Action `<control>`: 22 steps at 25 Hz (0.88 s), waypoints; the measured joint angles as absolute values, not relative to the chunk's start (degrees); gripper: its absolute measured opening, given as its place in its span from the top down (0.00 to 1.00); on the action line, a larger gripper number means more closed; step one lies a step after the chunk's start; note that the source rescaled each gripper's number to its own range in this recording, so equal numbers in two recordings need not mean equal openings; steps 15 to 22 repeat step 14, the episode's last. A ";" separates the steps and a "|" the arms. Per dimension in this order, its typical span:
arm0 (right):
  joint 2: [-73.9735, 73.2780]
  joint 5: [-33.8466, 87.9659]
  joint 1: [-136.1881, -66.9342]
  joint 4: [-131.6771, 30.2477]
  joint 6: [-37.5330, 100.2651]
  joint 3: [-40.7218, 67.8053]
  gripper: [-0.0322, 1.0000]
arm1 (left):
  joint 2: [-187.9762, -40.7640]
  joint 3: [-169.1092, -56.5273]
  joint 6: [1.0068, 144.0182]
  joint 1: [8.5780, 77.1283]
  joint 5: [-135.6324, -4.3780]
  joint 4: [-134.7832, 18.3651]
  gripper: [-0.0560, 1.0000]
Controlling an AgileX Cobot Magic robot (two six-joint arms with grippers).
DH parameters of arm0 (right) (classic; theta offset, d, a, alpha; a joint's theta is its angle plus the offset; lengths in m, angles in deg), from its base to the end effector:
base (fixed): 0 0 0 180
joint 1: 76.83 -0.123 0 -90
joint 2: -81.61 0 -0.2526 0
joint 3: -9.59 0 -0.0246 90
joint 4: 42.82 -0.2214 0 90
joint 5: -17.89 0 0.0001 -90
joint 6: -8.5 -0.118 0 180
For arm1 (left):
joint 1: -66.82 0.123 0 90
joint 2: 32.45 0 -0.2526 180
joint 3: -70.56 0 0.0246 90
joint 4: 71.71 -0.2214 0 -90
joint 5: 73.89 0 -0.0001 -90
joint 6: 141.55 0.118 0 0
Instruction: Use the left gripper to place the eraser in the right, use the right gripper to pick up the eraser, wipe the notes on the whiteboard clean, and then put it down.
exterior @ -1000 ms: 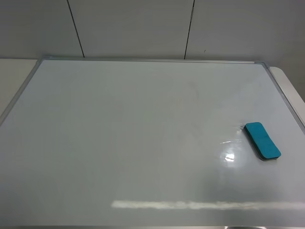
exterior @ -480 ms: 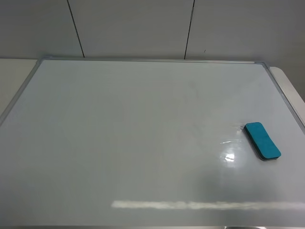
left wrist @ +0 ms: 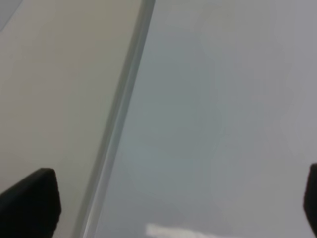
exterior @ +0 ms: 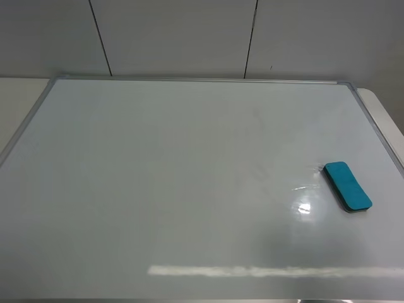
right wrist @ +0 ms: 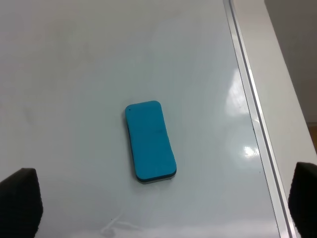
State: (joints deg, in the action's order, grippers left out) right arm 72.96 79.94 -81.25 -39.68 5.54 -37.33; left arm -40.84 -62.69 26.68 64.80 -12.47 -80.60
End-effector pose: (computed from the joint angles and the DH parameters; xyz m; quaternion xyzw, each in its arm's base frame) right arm 0.0238 -0.0039 0.2518 -0.0093 0.8551 0.0060 0.5184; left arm 0.0231 0.0152 0.2548 -0.0763 0.8446 0.0139 0.5297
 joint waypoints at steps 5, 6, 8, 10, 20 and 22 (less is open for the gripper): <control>72.96 79.94 -80.58 -39.68 5.54 -37.33 0.00 | -40.84 -62.69 26.68 64.80 -12.47 -80.60 0.00; 72.96 79.94 -79.75 -39.68 5.54 -37.33 0.00 | -40.84 -62.69 26.68 64.80 -12.47 -80.60 0.00; 72.96 79.94 -78.28 -39.68 5.54 -37.33 0.00 | -40.84 -62.69 26.68 64.80 -12.47 -80.60 0.00; 72.96 79.94 -78.19 -39.68 5.54 -37.33 0.00 | -40.84 -62.69 26.68 64.80 -12.47 -80.60 0.00; 72.96 79.94 -78.84 -39.63 5.54 -37.33 0.00 | -40.84 -62.69 26.68 64.80 -12.47 -80.60 0.00; 72.96 79.94 -78.84 -39.63 5.54 -37.33 0.00 | -40.84 -62.69 26.68 64.80 -12.47 -80.60 0.00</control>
